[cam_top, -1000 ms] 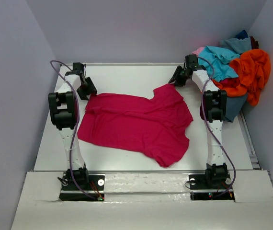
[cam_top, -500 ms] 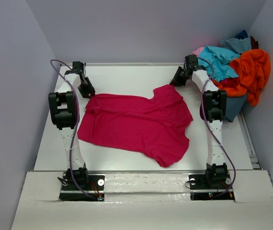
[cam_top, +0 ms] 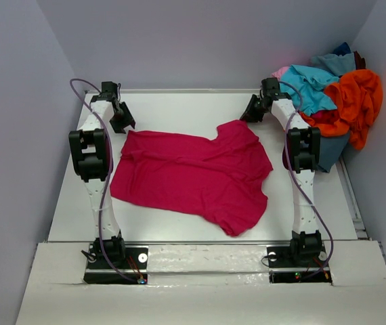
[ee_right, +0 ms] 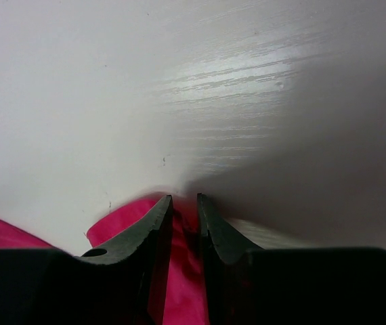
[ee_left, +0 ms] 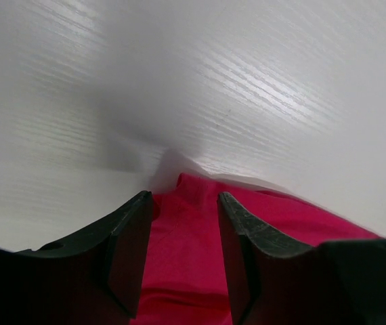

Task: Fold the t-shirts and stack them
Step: Flatten the tshirt out

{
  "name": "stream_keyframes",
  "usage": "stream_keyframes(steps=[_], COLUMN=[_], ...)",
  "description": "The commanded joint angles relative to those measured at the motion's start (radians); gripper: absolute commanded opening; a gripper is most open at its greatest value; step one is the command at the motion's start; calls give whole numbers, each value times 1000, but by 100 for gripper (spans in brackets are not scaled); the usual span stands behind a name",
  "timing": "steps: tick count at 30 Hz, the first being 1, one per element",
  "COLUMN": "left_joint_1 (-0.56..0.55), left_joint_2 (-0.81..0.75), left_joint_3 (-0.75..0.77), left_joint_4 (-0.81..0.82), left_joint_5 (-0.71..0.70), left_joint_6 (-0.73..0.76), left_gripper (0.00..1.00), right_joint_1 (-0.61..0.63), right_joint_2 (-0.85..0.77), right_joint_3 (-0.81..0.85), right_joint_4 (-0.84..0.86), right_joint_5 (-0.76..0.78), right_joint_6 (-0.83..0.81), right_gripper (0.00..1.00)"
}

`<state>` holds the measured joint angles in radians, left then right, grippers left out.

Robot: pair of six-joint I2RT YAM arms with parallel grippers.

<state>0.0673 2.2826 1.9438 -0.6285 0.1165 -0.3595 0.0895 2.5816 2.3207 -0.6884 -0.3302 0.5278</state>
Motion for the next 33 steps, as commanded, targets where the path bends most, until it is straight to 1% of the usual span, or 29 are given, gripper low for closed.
stream_keyframes(steps=[1, 3, 5, 12, 22, 33], left_joint_1=[2, 2, 2, 2, 2, 11], left_joint_2=[14, 37, 48, 94, 37, -3], left_joint_3=[69, 96, 129, 178, 90, 64], left_joint_4=[-16, -25, -31, -43, -39, -45], left_joint_5=[-2, 2, 9, 40, 18, 9], left_joint_6=[22, 21, 21, 14, 31, 30], left_gripper=[54, 53, 49, 47, 46, 46], right_joint_1=[-4, -4, -4, -4, -4, -4], right_joint_2=[-6, -6, -8, -11, -6, -11], right_joint_3=[11, 12, 12, 12, 3, -6], right_joint_4=[-22, -28, -30, -30, -25, -19], right_joint_5=[0, 5, 8, 10, 6, 6], right_joint_6=[-15, -17, -20, -22, -12, -8], right_gripper=[27, 27, 27, 27, 27, 27])
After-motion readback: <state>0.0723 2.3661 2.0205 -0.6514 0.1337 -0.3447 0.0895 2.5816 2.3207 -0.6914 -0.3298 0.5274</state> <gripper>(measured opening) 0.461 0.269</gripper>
